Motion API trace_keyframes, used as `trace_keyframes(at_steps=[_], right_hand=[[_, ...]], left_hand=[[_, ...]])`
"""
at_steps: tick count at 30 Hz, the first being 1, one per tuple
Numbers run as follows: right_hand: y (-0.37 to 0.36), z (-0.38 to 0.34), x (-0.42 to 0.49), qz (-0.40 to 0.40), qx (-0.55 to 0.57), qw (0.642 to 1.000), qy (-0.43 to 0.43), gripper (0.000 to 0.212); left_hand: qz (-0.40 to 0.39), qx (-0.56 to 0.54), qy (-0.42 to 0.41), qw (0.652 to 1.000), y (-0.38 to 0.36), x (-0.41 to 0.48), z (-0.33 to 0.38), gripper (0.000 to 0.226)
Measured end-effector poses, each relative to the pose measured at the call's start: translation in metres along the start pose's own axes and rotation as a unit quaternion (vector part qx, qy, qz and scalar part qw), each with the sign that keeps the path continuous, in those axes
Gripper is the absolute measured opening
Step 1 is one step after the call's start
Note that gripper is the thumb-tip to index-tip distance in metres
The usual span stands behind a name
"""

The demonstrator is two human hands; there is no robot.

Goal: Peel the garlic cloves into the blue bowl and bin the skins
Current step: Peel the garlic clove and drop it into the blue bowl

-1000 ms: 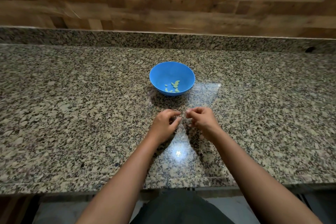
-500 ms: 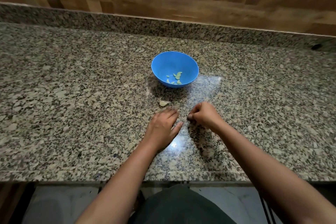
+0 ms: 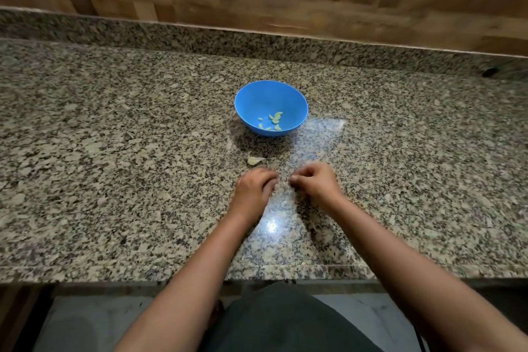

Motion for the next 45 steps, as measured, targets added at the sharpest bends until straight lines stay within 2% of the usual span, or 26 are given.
trace_keyframes(at_steps=[1, 3, 6, 10, 18, 24, 30, 32, 37, 41, 45], right_hand=[[0.000, 0.005, -0.002, -0.021, 0.107, 0.994, -0.033, 0.008], [-0.006, 0.011, -0.009, -0.071, 0.291, 0.949, -0.095, 0.006], [-0.013, 0.015, -0.017, -0.105, 0.401, 0.900, -0.131, 0.008], [-0.012, 0.017, -0.021, -0.134, 0.417, 0.890, -0.126, 0.009], [-0.005, 0.012, -0.022, -0.191, 0.402, 0.882, -0.156, 0.013], [-0.010, 0.012, -0.018, -0.158, 0.454, 0.858, -0.180, 0.011], [-0.008, 0.011, -0.011, -0.116, 0.489, 0.847, -0.176, 0.008], [-0.005, 0.012, -0.010, -0.106, 0.487, 0.851, -0.168, 0.009], [-0.005, 0.008, -0.012, -0.121, 0.423, 0.890, -0.117, 0.014], [-0.007, 0.004, -0.016, -0.125, 0.373, 0.917, -0.063, 0.013], [-0.004, 0.002, -0.018, -0.095, 0.304, 0.948, -0.017, 0.008]], left_hand=[[0.008, -0.064, 0.041, 0.997, 0.003, 0.002, 0.001, 0.021], [0.011, -0.191, 0.115, 0.975, 0.003, 0.003, 0.005, 0.015], [0.021, -0.316, 0.158, 0.935, -0.001, 0.004, 0.012, 0.006], [-0.008, -0.338, 0.170, 0.926, -0.002, 0.005, 0.018, 0.006], [-0.073, -0.325, 0.123, 0.935, 0.003, 0.010, 0.027, 0.005], [-0.100, -0.233, 0.077, 0.964, 0.002, 0.012, 0.030, 0.009], [-0.142, -0.168, 0.060, 0.974, 0.001, 0.006, 0.029, 0.013], [-0.131, -0.195, 0.080, 0.969, 0.002, 0.005, 0.025, 0.009], [-0.033, -0.242, 0.157, 0.957, 0.009, 0.010, 0.010, 0.015], [-0.033, -0.277, 0.160, 0.947, 0.008, 0.015, 0.017, 0.006], [-0.026, -0.290, 0.163, 0.943, 0.008, 0.018, 0.017, 0.006]])
Point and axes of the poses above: each hand's wrist, its own x-axis towards the middle knuckle, its own y-axis out of the back of the hand, z = x × y, the point moved 5 cm from there along x, towards the middle knuckle, and after that the axes turned 6 degrees about -y, right-handed, at the moved point
